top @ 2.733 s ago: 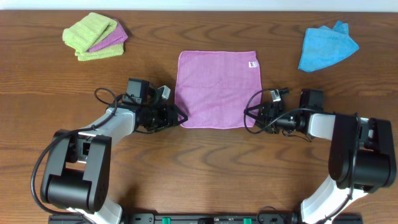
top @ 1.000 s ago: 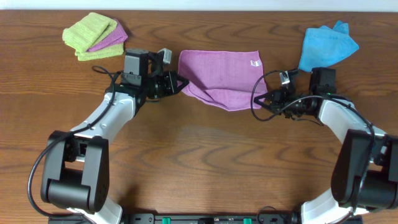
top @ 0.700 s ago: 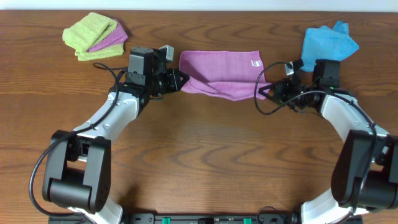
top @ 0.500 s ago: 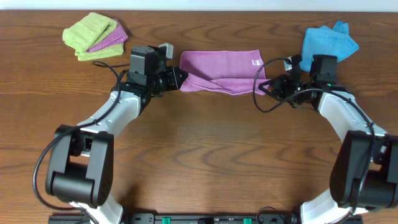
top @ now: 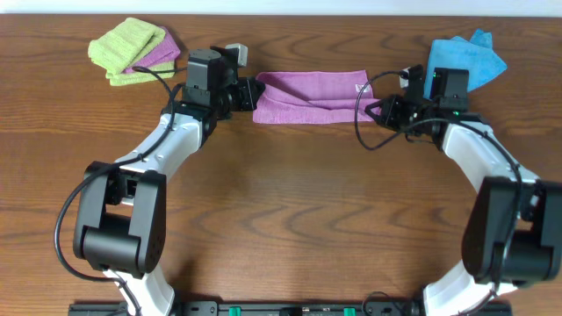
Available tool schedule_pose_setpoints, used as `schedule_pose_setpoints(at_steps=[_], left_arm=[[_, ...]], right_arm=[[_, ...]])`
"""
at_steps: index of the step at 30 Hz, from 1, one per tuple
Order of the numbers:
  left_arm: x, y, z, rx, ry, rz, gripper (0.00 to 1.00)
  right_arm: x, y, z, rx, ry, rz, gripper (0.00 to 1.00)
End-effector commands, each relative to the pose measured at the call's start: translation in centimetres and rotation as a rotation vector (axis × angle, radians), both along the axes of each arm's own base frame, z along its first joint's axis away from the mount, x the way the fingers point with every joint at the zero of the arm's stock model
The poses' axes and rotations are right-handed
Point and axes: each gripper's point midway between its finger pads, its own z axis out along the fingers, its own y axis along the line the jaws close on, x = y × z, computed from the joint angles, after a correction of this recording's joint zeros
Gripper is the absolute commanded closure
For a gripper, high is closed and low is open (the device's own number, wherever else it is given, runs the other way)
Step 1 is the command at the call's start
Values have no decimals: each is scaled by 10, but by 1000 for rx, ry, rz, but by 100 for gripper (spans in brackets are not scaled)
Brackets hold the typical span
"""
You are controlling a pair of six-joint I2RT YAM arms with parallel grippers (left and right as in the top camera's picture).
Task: Fold the cloth
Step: 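Lift both corners and fold the lower edge up over the top edge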
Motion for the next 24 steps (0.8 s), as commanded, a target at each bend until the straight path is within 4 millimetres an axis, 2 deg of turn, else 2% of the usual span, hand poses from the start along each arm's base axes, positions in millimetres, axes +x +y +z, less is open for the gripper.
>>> schedule_pose_setpoints(at_steps=[1, 7, 11, 18, 24], left_arm=[[11, 11, -4, 59, -34, 20, 94], [19, 23, -7, 130, -67, 66, 94], [23, 27, -7, 149, -84, 79, 94], [41, 17, -21, 127, -65, 49, 94], [61, 17, -13, 145, -100, 52, 94]], right_arm=[[13, 16, -4, -8, -1, 26, 98], [34, 27, -14, -29, 4, 34, 98], [43, 25, -21, -37, 18, 5, 98], [48, 20, -22, -64, 7, -19, 99], [64, 14, -21, -81, -12, -38, 99]])
